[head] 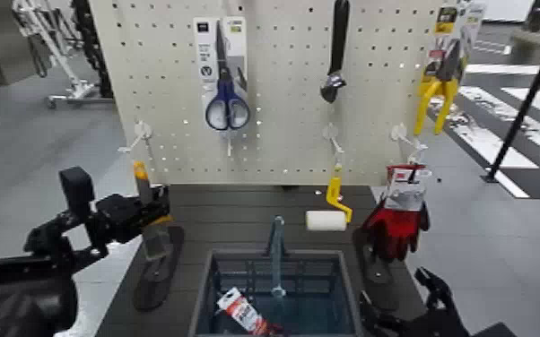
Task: Put the yellow paint brush into the crate.
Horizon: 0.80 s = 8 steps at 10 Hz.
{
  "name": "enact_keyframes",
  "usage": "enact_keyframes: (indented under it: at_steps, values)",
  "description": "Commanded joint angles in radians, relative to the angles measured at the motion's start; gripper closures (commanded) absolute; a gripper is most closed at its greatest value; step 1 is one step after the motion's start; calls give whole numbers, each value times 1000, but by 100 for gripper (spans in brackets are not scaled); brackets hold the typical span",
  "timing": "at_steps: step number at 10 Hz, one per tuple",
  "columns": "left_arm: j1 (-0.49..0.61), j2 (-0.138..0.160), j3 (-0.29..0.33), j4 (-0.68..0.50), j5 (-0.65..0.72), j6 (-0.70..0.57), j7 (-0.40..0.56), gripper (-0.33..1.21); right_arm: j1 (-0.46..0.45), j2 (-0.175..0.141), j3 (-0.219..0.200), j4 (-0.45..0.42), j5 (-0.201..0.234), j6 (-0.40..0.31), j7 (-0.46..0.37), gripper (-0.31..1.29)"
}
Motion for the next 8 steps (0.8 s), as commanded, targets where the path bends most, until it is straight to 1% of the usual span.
enact_keyframes:
  at_steps: [1, 4, 5, 6, 8]
  values:
    - [0, -1, 3, -2, 0, 0, 0, 118, 0, 0, 0, 0, 0, 0, 0, 15]
    - [9, -6, 12, -28, 0, 0, -2, 118, 2, -2, -4, -2, 0, -3, 2, 15]
    - [23, -9, 25, -68, 2, 8, -2, 118, 3, -2, -6, -3, 0, -3, 2, 15]
    - [41, -9, 34, -134, 2, 32, -2, 118, 6, -2, -7, -5, 0, -3, 2, 15]
    - [86, -23, 43, -275, 3, 91, -9, 118, 12, -2, -12, -9, 0, -3, 2, 15]
